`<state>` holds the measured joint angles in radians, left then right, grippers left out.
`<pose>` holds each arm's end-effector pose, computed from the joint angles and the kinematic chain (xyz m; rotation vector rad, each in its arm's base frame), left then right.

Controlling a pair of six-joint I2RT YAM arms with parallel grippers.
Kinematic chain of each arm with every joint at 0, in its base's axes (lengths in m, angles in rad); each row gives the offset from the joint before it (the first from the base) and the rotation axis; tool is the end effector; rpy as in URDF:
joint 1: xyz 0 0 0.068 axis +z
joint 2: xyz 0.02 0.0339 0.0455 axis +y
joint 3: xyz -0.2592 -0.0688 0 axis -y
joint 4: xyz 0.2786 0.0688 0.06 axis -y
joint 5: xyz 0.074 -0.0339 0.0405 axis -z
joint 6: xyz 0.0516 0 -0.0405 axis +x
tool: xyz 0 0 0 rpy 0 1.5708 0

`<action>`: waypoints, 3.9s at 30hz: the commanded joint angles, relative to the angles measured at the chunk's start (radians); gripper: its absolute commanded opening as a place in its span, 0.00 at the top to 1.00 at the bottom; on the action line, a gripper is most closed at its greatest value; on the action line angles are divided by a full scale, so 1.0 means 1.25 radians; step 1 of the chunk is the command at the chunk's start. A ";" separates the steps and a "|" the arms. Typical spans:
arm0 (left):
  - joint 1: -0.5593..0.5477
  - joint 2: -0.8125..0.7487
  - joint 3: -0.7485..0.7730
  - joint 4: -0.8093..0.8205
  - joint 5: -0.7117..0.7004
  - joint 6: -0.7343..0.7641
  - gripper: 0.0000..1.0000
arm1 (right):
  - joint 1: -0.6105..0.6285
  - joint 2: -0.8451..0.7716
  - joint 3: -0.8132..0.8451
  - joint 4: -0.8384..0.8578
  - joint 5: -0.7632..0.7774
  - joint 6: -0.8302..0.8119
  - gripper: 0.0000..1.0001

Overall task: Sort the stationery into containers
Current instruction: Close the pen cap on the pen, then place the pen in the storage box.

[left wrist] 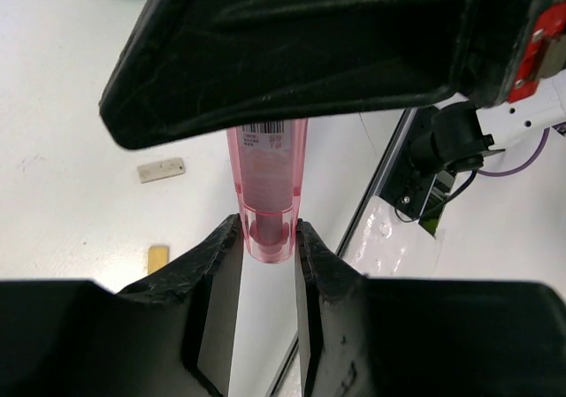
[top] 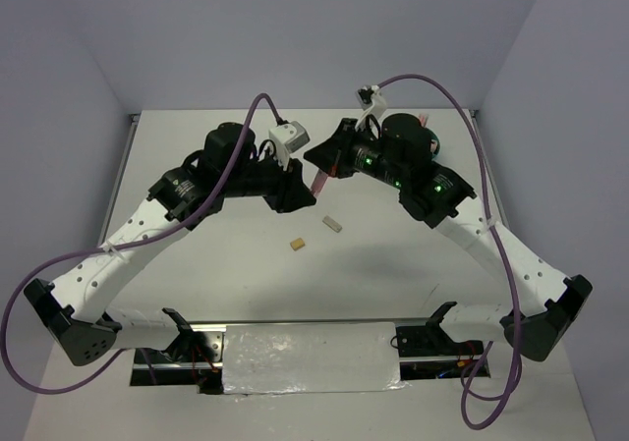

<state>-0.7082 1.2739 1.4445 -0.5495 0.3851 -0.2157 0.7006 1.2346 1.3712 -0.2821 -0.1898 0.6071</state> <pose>0.2317 -0.2240 0.4227 0.7565 1.9068 -0.9697 0.2427 0.2174 0.4375 -0.2376 1.8342 1.1081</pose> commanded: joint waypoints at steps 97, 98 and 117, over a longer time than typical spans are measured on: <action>0.005 -0.079 -0.101 -0.152 -0.275 -0.126 0.01 | -0.477 0.398 0.071 0.211 0.171 -0.542 1.00; 0.005 -0.073 -0.103 -0.153 -0.266 -0.128 0.01 | -0.478 0.415 0.077 0.211 0.171 -0.541 1.00; 0.005 -0.073 -0.146 -0.102 -0.230 -0.140 0.01 | -0.494 0.492 0.041 0.258 0.157 -0.487 0.63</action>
<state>-0.7078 1.2140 1.2598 -0.7265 0.0708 -0.3740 0.0906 1.8523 1.4258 -0.0269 0.0086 -0.0139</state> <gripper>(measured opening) 0.993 0.342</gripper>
